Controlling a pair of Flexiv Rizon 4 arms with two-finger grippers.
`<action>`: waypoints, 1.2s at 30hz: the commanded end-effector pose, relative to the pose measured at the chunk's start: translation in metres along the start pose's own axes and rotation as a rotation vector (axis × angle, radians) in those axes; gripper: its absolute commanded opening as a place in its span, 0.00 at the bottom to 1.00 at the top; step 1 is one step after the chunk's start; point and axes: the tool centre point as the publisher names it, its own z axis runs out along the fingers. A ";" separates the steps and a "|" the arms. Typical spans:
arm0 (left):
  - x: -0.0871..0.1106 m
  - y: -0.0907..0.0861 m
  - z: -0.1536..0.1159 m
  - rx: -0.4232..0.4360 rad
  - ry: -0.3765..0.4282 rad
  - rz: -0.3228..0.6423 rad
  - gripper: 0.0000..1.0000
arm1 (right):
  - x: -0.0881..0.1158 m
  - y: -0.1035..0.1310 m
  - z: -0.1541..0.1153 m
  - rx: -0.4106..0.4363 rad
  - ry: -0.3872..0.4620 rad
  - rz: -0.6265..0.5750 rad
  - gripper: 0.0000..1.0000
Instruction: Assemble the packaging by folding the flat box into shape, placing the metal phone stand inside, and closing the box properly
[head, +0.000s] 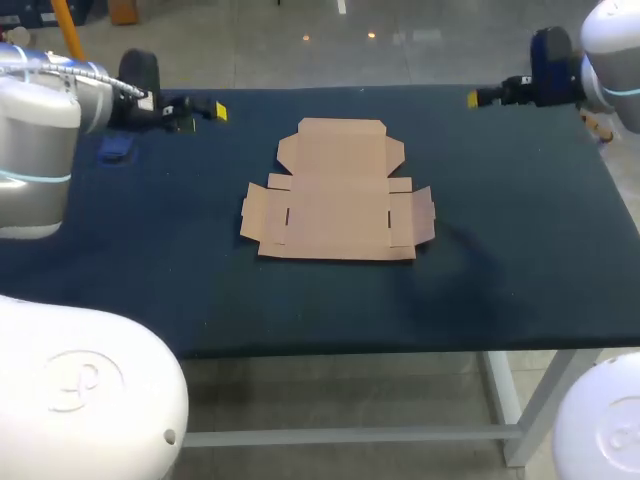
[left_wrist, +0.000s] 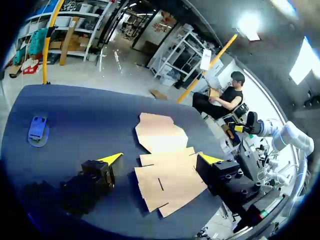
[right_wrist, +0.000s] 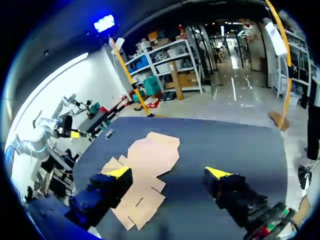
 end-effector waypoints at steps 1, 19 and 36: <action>-0.004 0.006 -0.004 -0.339 0.016 -0.022 1.00 | -0.002 -0.007 -0.004 0.264 -0.009 0.040 1.00; -0.002 0.036 -0.001 -0.529 -0.010 -0.025 1.00 | -0.014 -0.051 -0.004 0.433 0.053 0.133 1.00; -0.002 0.044 0.011 -0.601 0.008 -0.097 1.00 | -0.012 -0.057 -0.004 0.443 0.038 0.193 1.00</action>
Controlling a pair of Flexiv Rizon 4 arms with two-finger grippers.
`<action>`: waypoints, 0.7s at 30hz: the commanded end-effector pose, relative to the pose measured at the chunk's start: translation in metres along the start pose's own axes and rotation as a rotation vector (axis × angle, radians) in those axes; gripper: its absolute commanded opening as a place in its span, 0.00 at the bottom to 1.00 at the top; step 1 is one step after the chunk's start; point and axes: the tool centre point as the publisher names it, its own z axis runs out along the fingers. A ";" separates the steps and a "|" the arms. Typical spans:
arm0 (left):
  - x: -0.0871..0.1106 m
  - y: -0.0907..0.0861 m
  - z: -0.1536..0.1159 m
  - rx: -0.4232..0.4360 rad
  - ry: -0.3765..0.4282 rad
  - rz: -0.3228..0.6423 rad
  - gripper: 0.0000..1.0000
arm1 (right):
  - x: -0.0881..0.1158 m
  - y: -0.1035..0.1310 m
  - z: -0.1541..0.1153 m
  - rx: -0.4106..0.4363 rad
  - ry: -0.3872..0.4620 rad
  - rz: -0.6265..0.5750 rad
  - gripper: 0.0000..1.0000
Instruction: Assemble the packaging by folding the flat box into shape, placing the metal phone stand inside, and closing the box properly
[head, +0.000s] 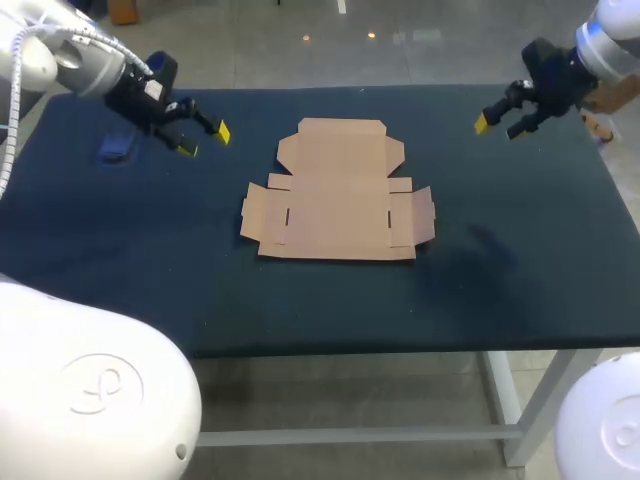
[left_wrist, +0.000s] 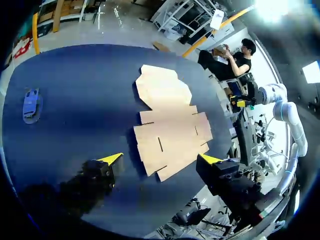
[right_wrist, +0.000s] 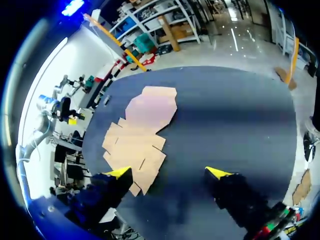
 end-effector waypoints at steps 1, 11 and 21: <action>-0.002 0.001 0.014 -0.169 0.016 -0.032 1.00 | 0.001 -0.008 0.003 0.025 -0.005 0.078 1.00; -0.003 0.036 0.030 -0.196 0.062 -0.076 1.00 | 0.009 -0.049 0.004 0.072 0.024 0.238 1.00; -0.015 0.051 0.055 -0.159 0.175 -0.078 1.00 | 0.004 -0.070 0.016 0.119 0.091 0.343 1.00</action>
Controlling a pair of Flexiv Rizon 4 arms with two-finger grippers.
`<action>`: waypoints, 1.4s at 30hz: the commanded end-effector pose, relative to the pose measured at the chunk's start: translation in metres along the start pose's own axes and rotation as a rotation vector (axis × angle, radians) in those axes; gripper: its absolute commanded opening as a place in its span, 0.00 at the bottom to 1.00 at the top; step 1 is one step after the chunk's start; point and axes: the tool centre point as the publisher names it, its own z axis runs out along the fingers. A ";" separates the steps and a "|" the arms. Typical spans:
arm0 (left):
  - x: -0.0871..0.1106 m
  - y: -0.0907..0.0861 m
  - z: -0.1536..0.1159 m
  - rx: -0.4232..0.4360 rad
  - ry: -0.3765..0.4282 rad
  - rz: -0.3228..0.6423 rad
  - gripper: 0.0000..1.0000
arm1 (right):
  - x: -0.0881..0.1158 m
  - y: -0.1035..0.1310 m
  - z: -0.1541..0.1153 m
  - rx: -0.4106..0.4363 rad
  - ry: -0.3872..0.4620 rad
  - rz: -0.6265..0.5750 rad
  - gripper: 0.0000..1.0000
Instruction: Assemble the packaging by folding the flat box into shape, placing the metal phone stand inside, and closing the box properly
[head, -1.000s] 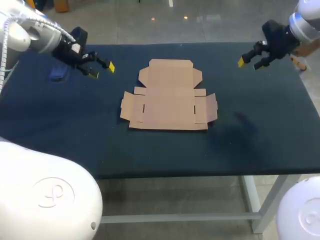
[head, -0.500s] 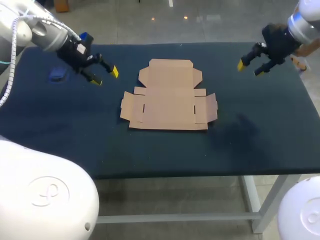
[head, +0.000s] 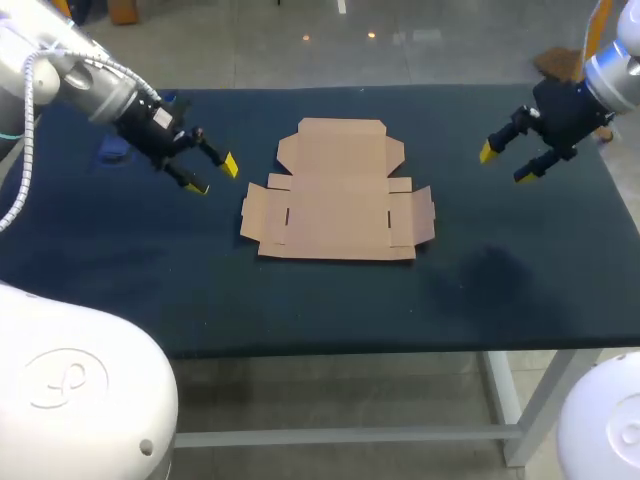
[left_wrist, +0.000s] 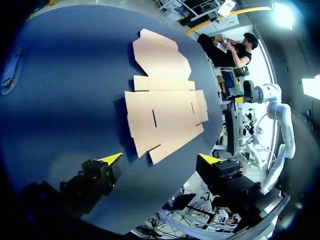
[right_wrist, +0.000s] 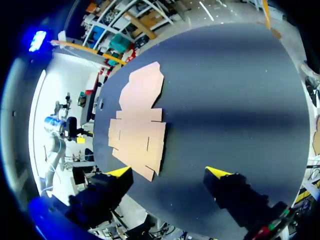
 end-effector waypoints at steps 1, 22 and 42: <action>-0.013 0.000 0.017 0.017 0.044 0.003 1.00 | -0.006 0.001 0.005 0.014 0.009 0.015 1.00; -0.018 -0.020 0.045 0.032 -0.025 0.014 1.00 | -0.006 -0.003 0.013 0.013 -0.037 0.053 1.00; -0.038 -0.040 0.085 0.010 -0.054 0.023 0.75 | 0.003 -0.025 0.023 0.035 -0.021 0.090 1.00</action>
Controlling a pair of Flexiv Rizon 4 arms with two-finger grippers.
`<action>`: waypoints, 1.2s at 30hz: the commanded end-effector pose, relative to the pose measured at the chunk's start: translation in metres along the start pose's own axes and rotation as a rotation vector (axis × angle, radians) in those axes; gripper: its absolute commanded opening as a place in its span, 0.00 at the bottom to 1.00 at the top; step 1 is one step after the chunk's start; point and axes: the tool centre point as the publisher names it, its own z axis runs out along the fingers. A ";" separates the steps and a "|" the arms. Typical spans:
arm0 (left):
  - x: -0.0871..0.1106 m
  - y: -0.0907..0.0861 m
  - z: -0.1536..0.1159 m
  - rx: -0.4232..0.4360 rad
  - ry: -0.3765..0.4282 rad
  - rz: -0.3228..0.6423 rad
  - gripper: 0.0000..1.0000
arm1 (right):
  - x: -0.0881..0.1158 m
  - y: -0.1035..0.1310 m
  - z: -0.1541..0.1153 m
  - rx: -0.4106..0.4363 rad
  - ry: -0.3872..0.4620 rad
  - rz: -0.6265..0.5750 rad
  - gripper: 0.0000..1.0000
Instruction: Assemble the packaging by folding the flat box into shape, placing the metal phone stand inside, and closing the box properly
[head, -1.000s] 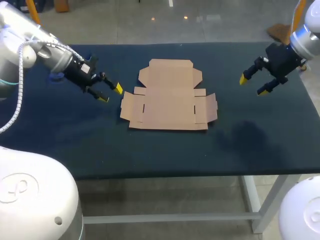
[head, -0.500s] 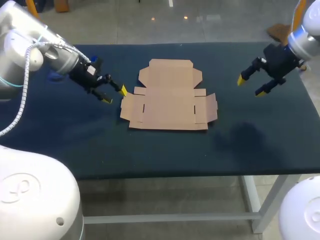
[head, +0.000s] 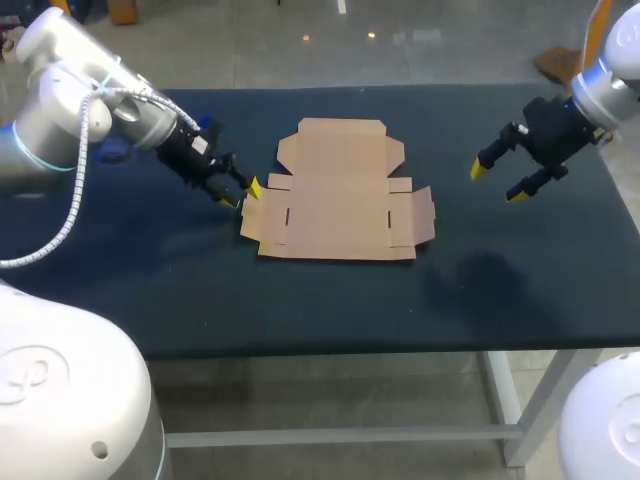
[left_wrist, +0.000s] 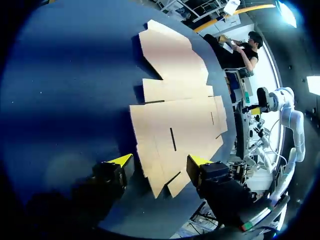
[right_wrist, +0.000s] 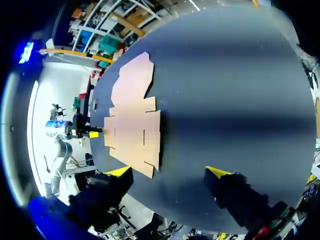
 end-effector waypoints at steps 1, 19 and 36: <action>-0.004 -0.005 0.010 -0.015 0.000 -0.001 0.74 | 0.000 -0.003 -0.002 -0.001 0.002 -0.002 1.00; -0.008 -0.004 0.030 -0.046 -0.001 -0.045 0.00 | -0.002 -0.006 0.001 0.021 0.010 -0.006 1.00; 0.001 0.039 -0.005 -0.036 0.056 -0.157 0.00 | 0.002 -0.001 0.005 0.045 0.015 0.002 1.00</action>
